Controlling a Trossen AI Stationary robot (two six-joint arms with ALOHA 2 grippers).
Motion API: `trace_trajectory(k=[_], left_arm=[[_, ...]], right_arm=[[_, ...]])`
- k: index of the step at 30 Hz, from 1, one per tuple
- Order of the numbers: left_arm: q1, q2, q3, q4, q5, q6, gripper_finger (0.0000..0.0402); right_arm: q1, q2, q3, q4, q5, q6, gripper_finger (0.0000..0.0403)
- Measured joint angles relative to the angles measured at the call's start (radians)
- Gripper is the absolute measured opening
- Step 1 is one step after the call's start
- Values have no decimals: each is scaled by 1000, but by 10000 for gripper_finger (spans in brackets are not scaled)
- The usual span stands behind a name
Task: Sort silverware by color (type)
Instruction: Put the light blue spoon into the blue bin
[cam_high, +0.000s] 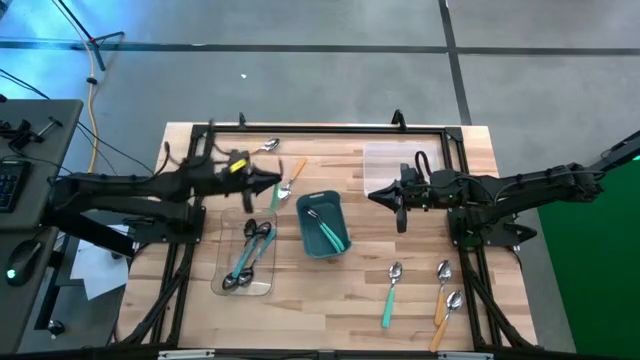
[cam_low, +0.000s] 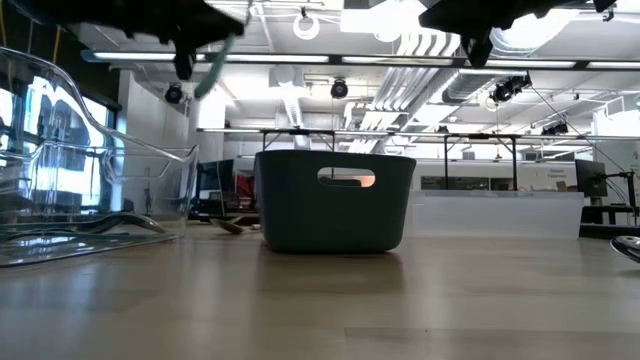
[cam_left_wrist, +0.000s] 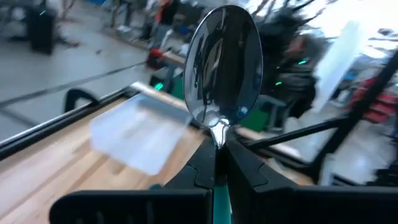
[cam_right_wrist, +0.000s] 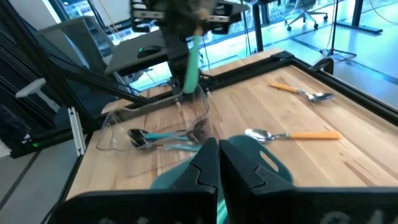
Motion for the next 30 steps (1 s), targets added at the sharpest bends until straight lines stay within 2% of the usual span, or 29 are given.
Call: trace_trajectory(k=[5,9,30], left_arm=[[-157,-91,0,8,-71,57,3],[-216,-123,0,6,-153,122,3],[-223,-117,0,8,-178,125,3]], right_arm=[[0,0,0,19,-2,0,0],[0,0,0,25,-3,-4,0],[0,0,0,24,-37,0,0]])
